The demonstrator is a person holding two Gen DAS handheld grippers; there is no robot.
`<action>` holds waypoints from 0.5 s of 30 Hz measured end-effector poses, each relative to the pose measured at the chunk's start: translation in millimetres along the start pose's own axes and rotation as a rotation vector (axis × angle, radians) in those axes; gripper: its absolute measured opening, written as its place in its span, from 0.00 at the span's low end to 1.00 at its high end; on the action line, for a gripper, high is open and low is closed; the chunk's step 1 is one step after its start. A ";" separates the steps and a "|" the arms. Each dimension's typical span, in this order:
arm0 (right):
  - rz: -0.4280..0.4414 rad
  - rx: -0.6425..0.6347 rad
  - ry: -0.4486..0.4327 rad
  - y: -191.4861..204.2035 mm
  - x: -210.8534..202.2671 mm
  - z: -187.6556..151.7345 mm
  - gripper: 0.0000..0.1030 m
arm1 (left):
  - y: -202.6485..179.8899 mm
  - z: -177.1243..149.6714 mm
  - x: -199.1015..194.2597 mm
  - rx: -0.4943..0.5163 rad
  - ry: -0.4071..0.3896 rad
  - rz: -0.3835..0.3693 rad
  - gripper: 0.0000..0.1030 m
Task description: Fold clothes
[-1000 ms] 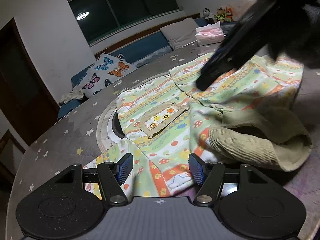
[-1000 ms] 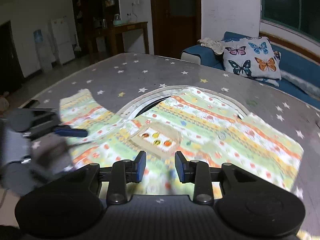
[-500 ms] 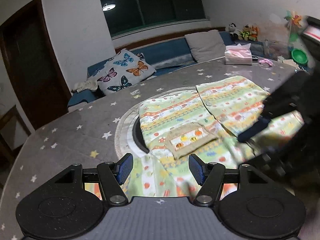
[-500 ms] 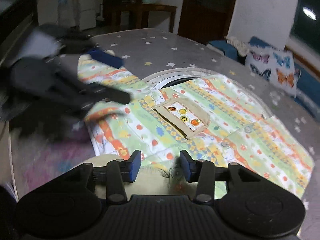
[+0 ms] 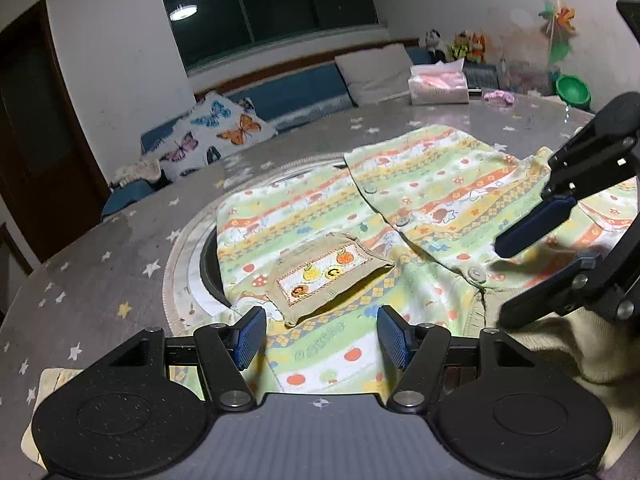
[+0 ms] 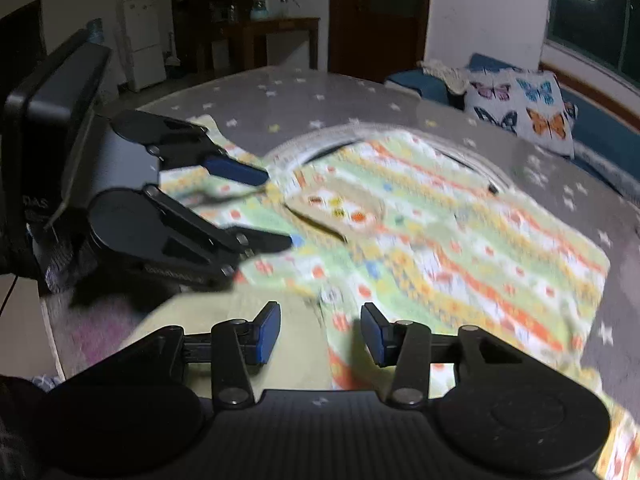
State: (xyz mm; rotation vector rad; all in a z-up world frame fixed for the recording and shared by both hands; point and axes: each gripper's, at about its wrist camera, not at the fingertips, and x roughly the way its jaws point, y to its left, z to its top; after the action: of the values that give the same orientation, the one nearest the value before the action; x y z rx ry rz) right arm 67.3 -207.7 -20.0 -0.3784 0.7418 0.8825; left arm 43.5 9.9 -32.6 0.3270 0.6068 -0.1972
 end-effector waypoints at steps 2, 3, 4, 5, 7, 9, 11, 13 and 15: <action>-0.006 0.024 -0.014 -4.0 -4.4 -1.5 0.43 | 2.6 -2.4 -1.3 -0.014 0.003 0.008 0.63; -0.010 0.038 -0.021 -6.5 -5.8 -2.0 0.43 | 4.1 -3.5 -1.3 -0.021 0.005 0.014 0.63; -0.014 0.054 -0.027 -9.3 -6.5 -2.7 0.44 | 6.3 -5.1 -1.7 -0.032 0.007 0.022 0.63; -0.019 0.069 -0.028 -11.8 -6.9 -4.2 0.44 | 8.5 -6.8 -2.2 -0.043 0.010 0.029 0.63; -0.029 0.097 -0.022 -16.4 -7.1 -8.8 0.44 | 14.4 -10.9 -3.7 -0.069 0.015 0.048 0.63; -0.037 0.120 -0.019 -21.4 -8.4 -14.3 0.44 | 23.3 -15.8 -6.1 -0.107 0.022 0.072 0.63; -0.046 0.150 -0.030 -26.7 -14.6 -20.0 0.50 | 36.2 -21.3 -8.7 -0.160 0.030 0.097 0.63; -0.061 0.183 -0.043 -32.5 -20.9 -24.9 0.51 | 52.8 -27.2 -10.8 -0.232 0.036 0.096 0.70; -0.083 0.214 -0.049 -39.5 -24.7 -29.0 0.51 | 68.3 -32.0 -13.0 -0.298 0.042 0.110 0.70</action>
State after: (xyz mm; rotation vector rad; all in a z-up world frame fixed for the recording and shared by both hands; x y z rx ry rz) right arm 76.5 -261.7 -22.2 -0.1950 0.7621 0.7241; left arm 35.1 85.9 -33.1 0.0762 0.6483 0.0068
